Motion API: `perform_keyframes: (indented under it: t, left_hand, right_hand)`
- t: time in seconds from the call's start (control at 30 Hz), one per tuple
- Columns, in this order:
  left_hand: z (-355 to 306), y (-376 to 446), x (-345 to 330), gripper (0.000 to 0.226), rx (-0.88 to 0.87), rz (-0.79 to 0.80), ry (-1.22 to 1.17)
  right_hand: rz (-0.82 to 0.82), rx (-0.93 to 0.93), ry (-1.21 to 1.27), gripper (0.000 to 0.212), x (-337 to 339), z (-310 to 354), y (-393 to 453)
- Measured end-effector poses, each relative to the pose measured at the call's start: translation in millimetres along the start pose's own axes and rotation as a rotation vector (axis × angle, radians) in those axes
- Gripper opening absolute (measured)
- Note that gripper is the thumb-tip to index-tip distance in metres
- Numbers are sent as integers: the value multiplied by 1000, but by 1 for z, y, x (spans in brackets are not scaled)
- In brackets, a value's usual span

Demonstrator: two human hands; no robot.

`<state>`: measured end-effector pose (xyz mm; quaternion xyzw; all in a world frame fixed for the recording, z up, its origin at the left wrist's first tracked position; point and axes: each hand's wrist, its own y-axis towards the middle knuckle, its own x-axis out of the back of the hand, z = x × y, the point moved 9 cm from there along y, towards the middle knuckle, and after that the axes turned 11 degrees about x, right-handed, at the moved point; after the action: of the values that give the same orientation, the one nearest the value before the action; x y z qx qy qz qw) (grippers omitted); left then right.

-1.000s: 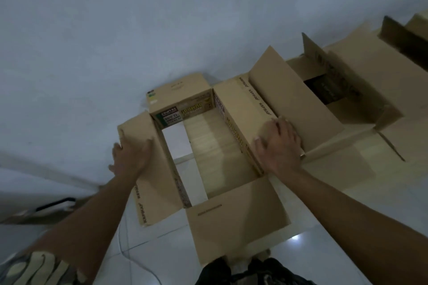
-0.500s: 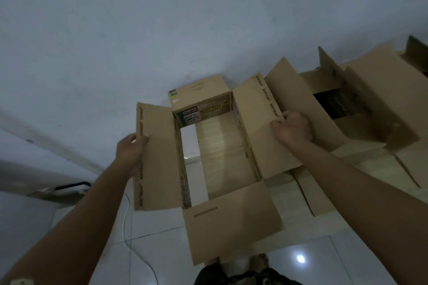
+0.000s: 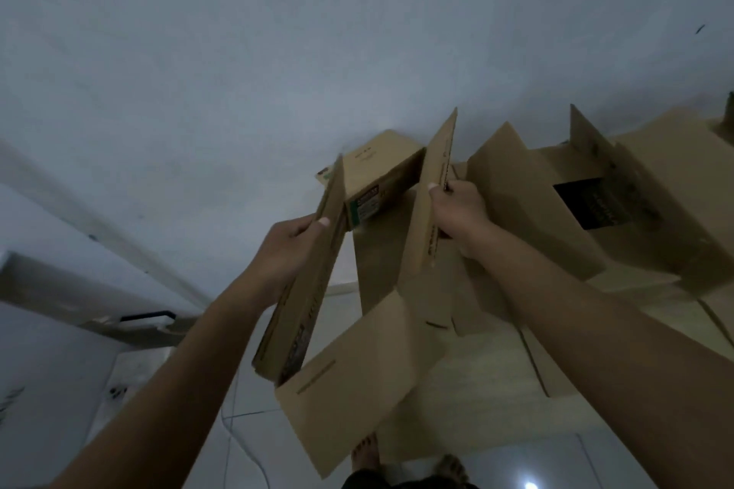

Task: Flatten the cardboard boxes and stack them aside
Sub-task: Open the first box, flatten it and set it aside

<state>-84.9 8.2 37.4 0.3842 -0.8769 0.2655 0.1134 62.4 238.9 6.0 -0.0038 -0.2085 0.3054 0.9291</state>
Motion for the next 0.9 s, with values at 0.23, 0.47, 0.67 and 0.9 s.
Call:
perform_keyframes:
  t: [0.23,0.47,0.67,0.9]
  left_hand:
    - [12,-31,-50,33,-35,119,41]
    - [26,-37,-88,28,-46,161,29]
    - [45,-13,-72,48,129,60,-86]
    - [104,32,-31,102,481,-148,-223]
  right_hand:
    - [24,-127,283,22,-47,11,-15]
    - [180,-211,179,33,-79,-11,-30]
    - [55,-129,149,38,-33,-5,-27]
    - [95,108,325,25,20,57,-36]
